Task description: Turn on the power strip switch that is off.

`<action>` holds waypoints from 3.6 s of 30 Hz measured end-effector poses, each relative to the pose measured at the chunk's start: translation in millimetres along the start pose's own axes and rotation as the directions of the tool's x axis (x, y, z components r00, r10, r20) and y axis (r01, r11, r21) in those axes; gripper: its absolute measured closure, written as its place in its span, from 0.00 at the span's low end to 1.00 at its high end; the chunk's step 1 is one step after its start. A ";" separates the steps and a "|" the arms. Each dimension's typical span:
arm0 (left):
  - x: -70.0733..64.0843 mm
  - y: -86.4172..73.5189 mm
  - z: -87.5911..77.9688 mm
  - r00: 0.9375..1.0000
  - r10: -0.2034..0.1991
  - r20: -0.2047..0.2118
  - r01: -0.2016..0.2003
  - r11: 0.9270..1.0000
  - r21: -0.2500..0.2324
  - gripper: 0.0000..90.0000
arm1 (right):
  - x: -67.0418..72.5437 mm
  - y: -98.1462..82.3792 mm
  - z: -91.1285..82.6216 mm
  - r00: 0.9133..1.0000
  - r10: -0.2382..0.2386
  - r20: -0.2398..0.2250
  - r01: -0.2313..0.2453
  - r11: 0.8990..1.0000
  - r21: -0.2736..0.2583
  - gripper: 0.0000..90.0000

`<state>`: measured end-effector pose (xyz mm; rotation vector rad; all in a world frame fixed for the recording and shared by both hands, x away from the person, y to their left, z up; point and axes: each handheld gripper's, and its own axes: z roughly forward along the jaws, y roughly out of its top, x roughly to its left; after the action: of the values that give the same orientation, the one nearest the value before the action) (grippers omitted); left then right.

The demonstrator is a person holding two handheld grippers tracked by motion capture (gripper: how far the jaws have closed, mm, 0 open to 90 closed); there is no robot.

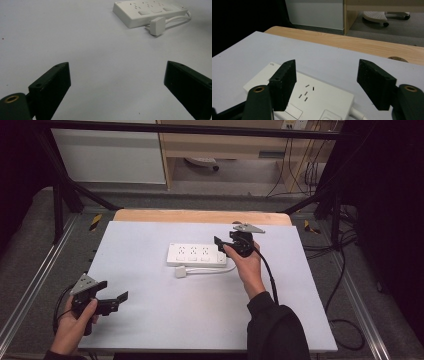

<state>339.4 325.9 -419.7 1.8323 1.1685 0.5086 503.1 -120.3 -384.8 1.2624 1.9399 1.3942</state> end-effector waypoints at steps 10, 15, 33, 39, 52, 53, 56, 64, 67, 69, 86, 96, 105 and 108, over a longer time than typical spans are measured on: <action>-0.1 0.0 0.2 1.000 0.001 0.002 -0.001 1.000 0.002 0.08 | 5.0 -0.3 5.2 1.000 -0.027 0.008 0.027 0.999 0.034 0.43; -0.2 0.0 0.5 1.000 0.002 0.003 -0.002 1.000 0.003 0.08 | 8.6 -2.2 8.7 0.999 -0.042 -0.002 0.042 0.998 0.055 0.46; -0.1 0.1 0.3 1.000 0.003 0.005 -0.003 1.000 0.002 0.08 | 21.8 -8.8 23.2 0.997 -0.076 -0.013 0.077 0.994 0.078 0.63; -0.3 0.1 0.5 1.000 0.005 0.004 -0.005 1.000 0.004 0.08 | 22.2 -11.8 26.7 0.997 -0.082 -0.008 0.082 0.993 0.085 0.68; -0.1 0.2 0.4 1.000 0.006 0.005 -0.006 1.000 0.004 0.08 | 27.4 -19.5 34.7 0.994 -0.106 -0.015 0.107 0.990 0.091 0.79; 0.0 0.2 0.4 1.000 0.007 0.005 -0.007 1.000 0.004 0.08 | 27.8 -20.4 35.4 0.994 -0.106 -0.014 0.107 0.990 0.091 0.79; 0.0 0.2 0.4 1.000 0.007 0.006 -0.007 1.000 0.004 0.08 | 29.3 -22.8 37.2 0.994 -0.106 -0.016 0.107 0.990 0.095 0.81; -0.1 0.2 0.3 1.000 0.008 0.006 -0.008 1.000 0.004 0.08 | 34.5 -28.4 42.0 0.992 -0.118 -0.040 0.122 0.988 0.097 0.85; 0.0 0.2 0.4 1.000 0.008 0.006 -0.008 1.000 0.004 0.08 | 36.5 -30.6 43.7 0.993 -0.113 -0.047 0.117 0.988 0.100 0.87; 0.0 0.2 0.4 1.000 0.008 0.007 -0.008 1.000 0.003 0.08 | 37.7 -31.9 44.7 0.992 -0.114 -0.049 0.119 0.988 0.101 0.88; 0.3 0.2 0.1 1.000 0.007 0.006 -0.007 1.000 0.002 0.08 | 46.9 -39.7 50.6 0.990 -0.115 -0.075 0.122 0.988 0.098 0.94; 0.4 0.2 0.0 1.000 0.008 0.006 -0.008 1.000 0.001 0.08 | 51.9 -43.7 52.8 0.989 -0.111 -0.099 0.121 0.988 0.098 0.96; 0.7 0.2 -0.2 1.000 0.008 0.006 -0.008 1.000 0.000 0.08 | 55.3 -45.3 55.1 0.988 -0.114 -0.107 0.124 0.988 0.096 0.97; 0.7 0.2 -0.3 1.000 0.009 0.006 -0.009 1.000 0.000 0.08 | 56.6 -46.6 55.9 0.987 -0.114 -0.111 0.125 0.987 0.098 0.98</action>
<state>339.6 326.6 -419.5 1.8382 1.1571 0.5081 498.7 -47.0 -440.5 1.1168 2.1478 1.3386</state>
